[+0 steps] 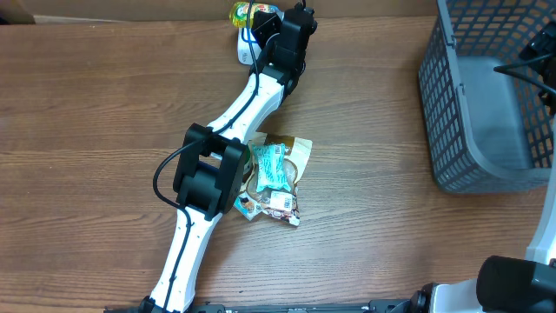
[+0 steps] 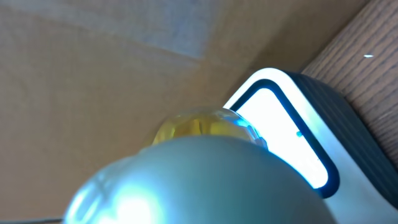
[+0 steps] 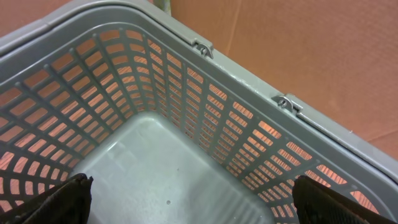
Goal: Scan the item barcode
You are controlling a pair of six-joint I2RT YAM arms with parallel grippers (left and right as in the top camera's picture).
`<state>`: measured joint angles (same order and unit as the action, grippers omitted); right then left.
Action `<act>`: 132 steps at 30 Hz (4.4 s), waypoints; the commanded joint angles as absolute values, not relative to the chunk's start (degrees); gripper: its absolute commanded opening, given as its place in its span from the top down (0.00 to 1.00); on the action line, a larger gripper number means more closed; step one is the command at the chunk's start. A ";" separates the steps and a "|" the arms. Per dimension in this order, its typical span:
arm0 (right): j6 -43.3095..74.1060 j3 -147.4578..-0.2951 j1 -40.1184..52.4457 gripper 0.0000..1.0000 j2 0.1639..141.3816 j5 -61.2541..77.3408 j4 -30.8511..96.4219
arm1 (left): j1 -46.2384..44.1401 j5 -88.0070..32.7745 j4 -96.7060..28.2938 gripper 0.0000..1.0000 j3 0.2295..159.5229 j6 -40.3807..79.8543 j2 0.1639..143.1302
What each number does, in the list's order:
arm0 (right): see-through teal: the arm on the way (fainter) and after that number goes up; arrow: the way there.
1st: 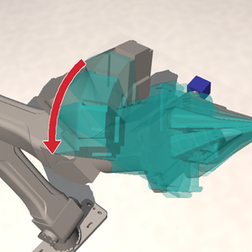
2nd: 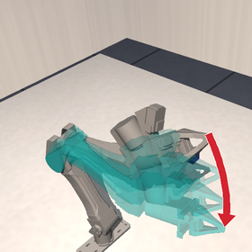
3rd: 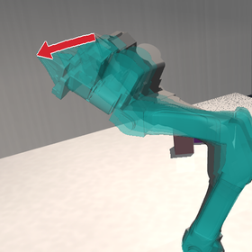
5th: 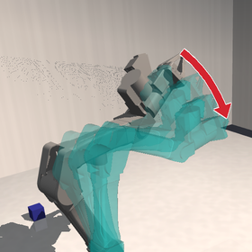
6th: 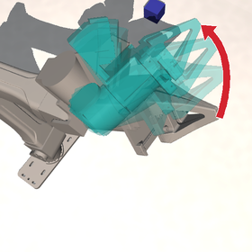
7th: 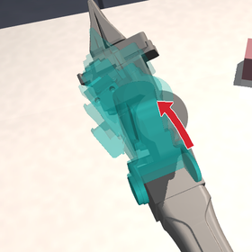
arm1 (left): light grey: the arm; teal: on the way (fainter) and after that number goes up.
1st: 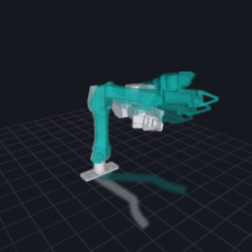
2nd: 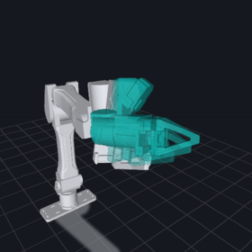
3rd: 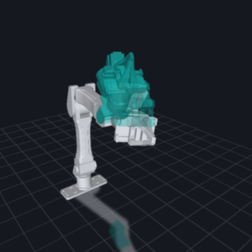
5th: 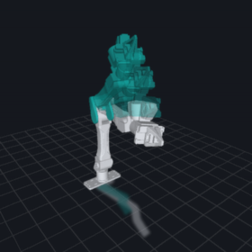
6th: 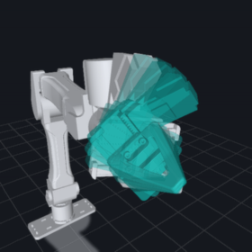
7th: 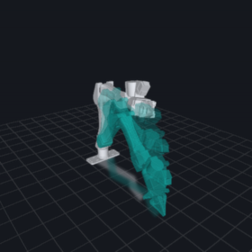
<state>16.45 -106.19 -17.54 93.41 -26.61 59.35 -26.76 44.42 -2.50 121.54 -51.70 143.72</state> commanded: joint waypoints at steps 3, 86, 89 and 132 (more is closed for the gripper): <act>16.21 -106.48 -17.54 0.00 93.34 -27.40 59.09 | -26.61 45.39 -1.58 0.96 122.34 -55.29 142.87; 16.21 -106.48 -17.54 0.00 93.34 -27.40 59.09 | 27.35 1.39 -28.69 0.70 86.30 -16.34 114.08; 16.21 -106.48 -17.54 0.00 93.34 -27.40 59.09 | 27.88 0.38 -28.58 0.50 86.30 -16.34 114.08; 16.21 -106.48 -17.54 0.00 93.34 -27.40 59.09 | 4.32 -13.98 -55.79 0.00 95.33 5.39 90.98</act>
<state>16.45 -106.19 -17.54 93.41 -26.59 59.35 8.12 -12.60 -55.37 95.18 4.43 92.16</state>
